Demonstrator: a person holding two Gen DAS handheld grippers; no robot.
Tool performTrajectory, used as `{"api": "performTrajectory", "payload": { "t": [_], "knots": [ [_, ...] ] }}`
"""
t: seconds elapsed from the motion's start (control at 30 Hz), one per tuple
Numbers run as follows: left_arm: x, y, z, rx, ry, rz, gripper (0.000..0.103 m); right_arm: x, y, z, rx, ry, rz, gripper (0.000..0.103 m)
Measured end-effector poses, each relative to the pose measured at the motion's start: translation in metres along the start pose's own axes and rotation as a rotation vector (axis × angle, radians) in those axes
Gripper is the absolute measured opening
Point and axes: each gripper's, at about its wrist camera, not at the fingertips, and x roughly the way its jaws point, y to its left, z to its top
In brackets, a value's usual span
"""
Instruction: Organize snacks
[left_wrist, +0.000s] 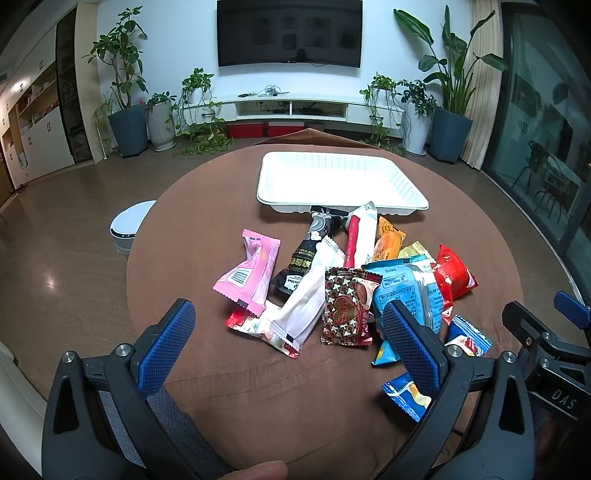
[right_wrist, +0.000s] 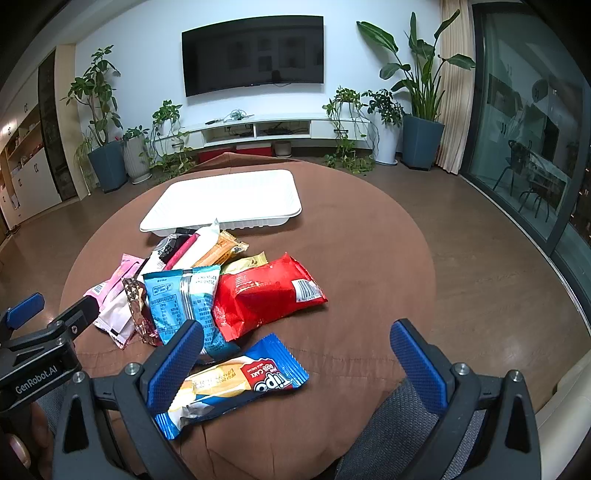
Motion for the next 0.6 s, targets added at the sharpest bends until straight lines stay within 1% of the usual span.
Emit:
{"api": "performTrajectory", "payload": {
  "t": [0.47,0.53,0.6],
  "knots": [
    [0.008,0.001,-0.003,0.002,0.014,-0.015,0.103,-0.001,0.0,0.001,0.001,0.002,0.002,0.103],
    [0.008,0.005,-0.003,-0.01,0.014,-0.037,0.103,-0.001,0.0,0.0,0.001,0.0,0.002,0.103],
    [0.01,0.013,-0.002,-0.046,0.015,-0.091,0.103,0.0,0.0,0.0,0.003,-0.003,0.002,0.103]
  ]
}}
